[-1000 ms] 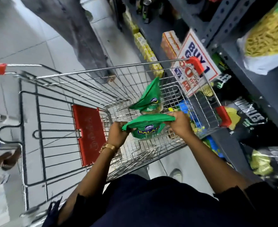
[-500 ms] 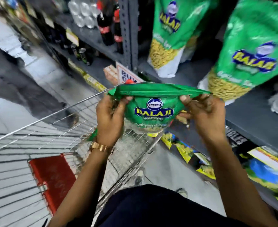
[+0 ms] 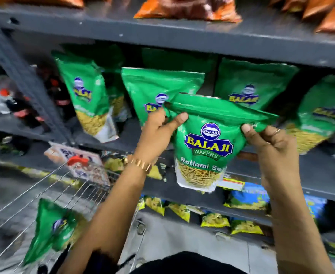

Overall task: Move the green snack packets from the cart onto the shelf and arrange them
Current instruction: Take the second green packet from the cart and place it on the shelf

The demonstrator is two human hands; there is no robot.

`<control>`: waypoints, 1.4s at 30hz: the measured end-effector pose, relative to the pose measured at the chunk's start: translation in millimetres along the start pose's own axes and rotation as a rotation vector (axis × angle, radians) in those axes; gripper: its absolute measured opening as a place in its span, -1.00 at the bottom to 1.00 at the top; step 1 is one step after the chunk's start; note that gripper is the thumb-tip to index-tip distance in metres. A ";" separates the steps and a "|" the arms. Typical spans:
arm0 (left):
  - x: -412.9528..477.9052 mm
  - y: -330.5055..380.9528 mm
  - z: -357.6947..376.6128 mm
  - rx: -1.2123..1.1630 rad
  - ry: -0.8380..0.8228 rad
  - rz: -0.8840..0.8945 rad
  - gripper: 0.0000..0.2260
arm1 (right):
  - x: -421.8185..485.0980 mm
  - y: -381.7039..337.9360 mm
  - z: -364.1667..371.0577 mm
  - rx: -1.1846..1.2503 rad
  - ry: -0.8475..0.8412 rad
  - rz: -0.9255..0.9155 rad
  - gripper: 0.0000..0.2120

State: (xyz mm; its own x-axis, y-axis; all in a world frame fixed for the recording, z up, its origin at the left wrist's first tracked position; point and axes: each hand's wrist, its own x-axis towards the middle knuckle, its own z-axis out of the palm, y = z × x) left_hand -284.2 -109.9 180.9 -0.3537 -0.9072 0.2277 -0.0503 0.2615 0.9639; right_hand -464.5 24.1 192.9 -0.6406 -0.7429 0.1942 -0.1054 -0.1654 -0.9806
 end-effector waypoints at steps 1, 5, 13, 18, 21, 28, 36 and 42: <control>9.3 -1.6 11.2 0.004 -0.022 -0.026 -0.46 | 2.6 2.3 -6.5 0.015 0.022 0.009 -0.82; 38.9 -7.6 67.1 -0.006 -0.127 -0.088 -0.29 | 22.2 8.9 -45.4 0.032 0.116 0.004 -0.86; 66.6 1.0 119.7 -0.096 -0.169 -0.030 -0.87 | 76.4 31.2 -67.6 0.078 0.135 0.058 -0.85; 78.1 -0.1 124.2 -0.144 -0.101 -0.054 -0.87 | 101.9 41.3 -65.6 0.040 0.118 0.049 -0.75; 80.6 0.0 123.2 -0.148 -0.086 -0.050 -0.87 | 108.0 42.4 -63.5 0.027 0.110 0.039 -0.88; 67.4 -10.6 111.5 -0.140 -0.087 -0.040 -0.86 | 75.6 54.3 -38.6 0.016 0.364 -0.132 -0.68; -4.8 -37.5 53.1 0.050 0.071 0.012 -0.76 | -0.2 56.5 33.2 -0.338 0.270 -0.536 -0.56; -64.8 -68.1 -33.4 0.117 0.319 0.016 -0.81 | -39.1 77.7 118.5 -0.336 -0.272 -0.538 -0.72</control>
State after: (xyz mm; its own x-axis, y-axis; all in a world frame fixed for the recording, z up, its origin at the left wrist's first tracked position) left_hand -226.7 -80.0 105.1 -0.0459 -0.9554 0.2918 -0.1604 0.2953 0.9418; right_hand -357.5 -36.6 112.3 -0.2242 -0.7573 0.6134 -0.6132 -0.3796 -0.6928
